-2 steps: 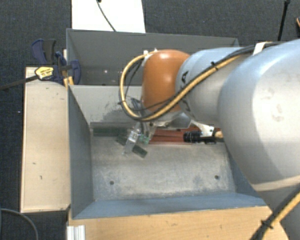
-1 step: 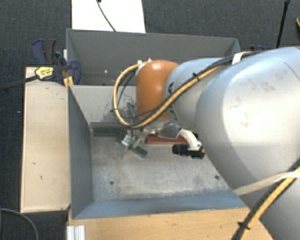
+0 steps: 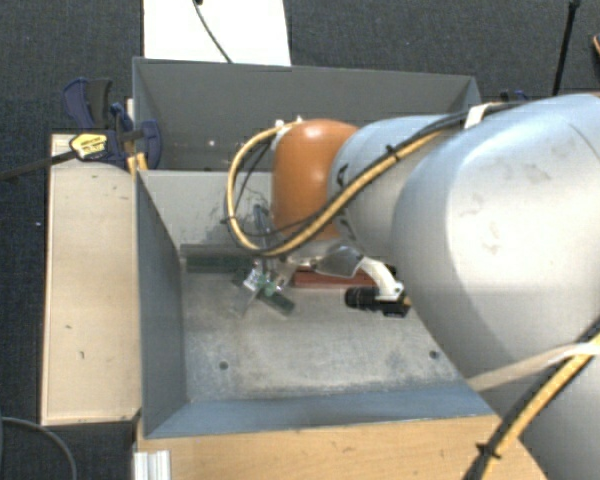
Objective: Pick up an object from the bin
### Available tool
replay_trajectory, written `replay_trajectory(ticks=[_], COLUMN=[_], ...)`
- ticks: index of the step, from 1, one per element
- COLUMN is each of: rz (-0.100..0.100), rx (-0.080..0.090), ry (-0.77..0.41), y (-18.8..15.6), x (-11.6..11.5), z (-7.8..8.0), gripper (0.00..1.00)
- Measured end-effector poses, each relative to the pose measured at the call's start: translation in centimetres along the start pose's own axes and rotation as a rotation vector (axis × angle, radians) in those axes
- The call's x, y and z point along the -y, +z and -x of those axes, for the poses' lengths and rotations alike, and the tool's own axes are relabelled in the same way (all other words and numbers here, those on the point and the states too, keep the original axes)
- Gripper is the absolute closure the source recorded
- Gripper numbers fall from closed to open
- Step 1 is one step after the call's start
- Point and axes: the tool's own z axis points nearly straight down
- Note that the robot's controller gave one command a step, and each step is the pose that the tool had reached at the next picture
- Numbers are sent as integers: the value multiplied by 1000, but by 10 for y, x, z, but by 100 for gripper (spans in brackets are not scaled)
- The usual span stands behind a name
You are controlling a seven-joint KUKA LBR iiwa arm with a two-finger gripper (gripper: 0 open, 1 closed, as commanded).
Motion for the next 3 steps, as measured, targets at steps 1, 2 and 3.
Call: replay_trajectory(ticks=[1,2,3], rz=[0,4,8], rx=[0,2,5], ry=[-1,-3,-8], y=[0,-34,-113], x=[0,-1,-2], z=[0,1,3], gripper=[100,100,100])
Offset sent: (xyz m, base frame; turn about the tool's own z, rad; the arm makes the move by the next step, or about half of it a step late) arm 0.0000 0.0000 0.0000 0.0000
